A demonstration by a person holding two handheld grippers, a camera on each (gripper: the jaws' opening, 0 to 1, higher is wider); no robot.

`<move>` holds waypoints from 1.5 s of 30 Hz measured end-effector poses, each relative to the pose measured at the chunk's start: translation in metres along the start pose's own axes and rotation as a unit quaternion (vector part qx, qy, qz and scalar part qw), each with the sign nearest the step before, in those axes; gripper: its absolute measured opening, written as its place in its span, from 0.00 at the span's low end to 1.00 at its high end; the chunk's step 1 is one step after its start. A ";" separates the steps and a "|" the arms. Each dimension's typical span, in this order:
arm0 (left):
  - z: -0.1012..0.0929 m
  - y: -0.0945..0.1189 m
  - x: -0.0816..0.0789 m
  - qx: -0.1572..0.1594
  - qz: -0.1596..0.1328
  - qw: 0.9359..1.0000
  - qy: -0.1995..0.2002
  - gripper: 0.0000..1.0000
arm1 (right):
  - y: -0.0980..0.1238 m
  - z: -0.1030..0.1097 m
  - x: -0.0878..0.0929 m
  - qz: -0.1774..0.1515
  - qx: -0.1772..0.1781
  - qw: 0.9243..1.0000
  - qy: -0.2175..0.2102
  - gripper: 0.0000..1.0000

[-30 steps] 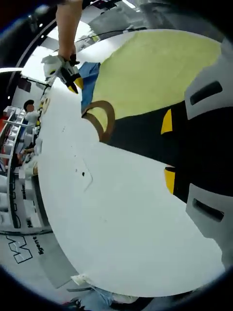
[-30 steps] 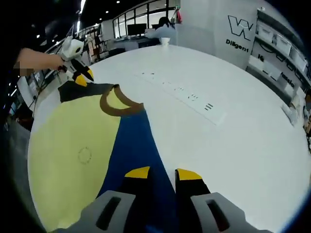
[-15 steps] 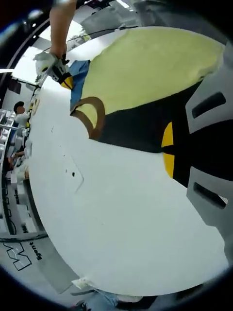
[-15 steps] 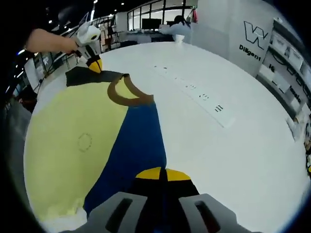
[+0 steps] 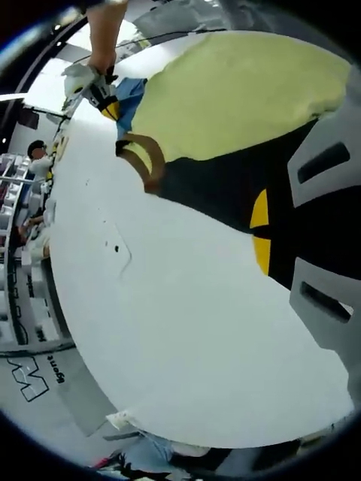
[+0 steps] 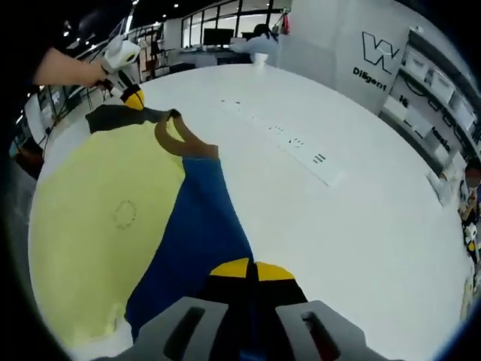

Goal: Fold the garment on the visible template until the final outline fits inside the template.

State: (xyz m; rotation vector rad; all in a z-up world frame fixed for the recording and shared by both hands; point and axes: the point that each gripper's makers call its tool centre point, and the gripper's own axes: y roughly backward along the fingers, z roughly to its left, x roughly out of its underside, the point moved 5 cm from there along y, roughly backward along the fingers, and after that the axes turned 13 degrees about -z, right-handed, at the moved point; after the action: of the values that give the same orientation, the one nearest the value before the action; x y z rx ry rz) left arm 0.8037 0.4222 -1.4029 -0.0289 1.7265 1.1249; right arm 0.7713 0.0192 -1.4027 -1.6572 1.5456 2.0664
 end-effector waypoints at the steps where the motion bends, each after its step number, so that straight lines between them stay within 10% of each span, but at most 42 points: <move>1: 0.000 0.000 -0.002 0.000 0.000 1.000 -0.016 0.11 | -0.001 0.003 -0.002 -0.008 -0.005 1.000 -0.003 0.00; 4: -0.005 0.000 -0.010 -0.003 -0.024 1.000 -0.015 0.31 | 0.004 0.003 -0.004 -0.009 0.007 1.000 -0.005 0.07; 14: -0.022 0.042 -0.007 -0.009 -0.044 0.999 -0.006 0.28 | 0.039 0.034 0.002 -0.039 0.003 0.999 -0.003 0.03; 31: -0.075 0.124 0.070 -0.038 -0.069 0.994 0.078 0.40 | 0.086 0.144 0.015 -0.114 -0.032 0.993 -0.029 0.10; 45: -0.168 0.152 0.119 -0.004 -0.042 0.990 0.137 0.43 | 0.138 0.207 0.081 -0.068 -0.008 0.994 -0.086 0.12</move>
State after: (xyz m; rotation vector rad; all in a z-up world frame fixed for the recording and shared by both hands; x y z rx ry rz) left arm 0.5499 0.4477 -1.3868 -0.2713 1.9442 1.1041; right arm 0.5130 0.0604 -1.3948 -1.4976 1.3286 2.0924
